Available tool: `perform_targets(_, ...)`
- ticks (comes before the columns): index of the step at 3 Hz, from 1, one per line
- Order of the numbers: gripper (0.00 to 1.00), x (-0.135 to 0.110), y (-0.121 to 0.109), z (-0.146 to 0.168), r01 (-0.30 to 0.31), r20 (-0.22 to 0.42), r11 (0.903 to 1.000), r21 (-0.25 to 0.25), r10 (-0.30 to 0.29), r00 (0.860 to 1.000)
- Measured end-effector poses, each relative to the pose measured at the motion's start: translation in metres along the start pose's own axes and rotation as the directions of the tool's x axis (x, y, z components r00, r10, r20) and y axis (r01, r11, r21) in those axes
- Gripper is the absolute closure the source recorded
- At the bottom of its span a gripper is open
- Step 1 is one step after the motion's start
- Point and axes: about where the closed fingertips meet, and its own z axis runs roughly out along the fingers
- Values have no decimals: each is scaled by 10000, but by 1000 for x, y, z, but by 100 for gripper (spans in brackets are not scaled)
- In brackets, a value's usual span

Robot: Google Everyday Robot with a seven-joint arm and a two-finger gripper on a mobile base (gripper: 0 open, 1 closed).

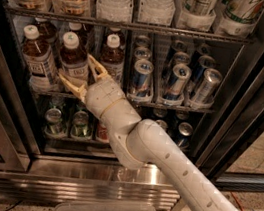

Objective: Pick blue plastic bottle from middle shelf of fridge

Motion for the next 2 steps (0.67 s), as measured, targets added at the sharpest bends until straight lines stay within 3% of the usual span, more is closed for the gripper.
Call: perform_targets(2,100,-16,-4,-10,16,81,9965,-838,-9,10000)
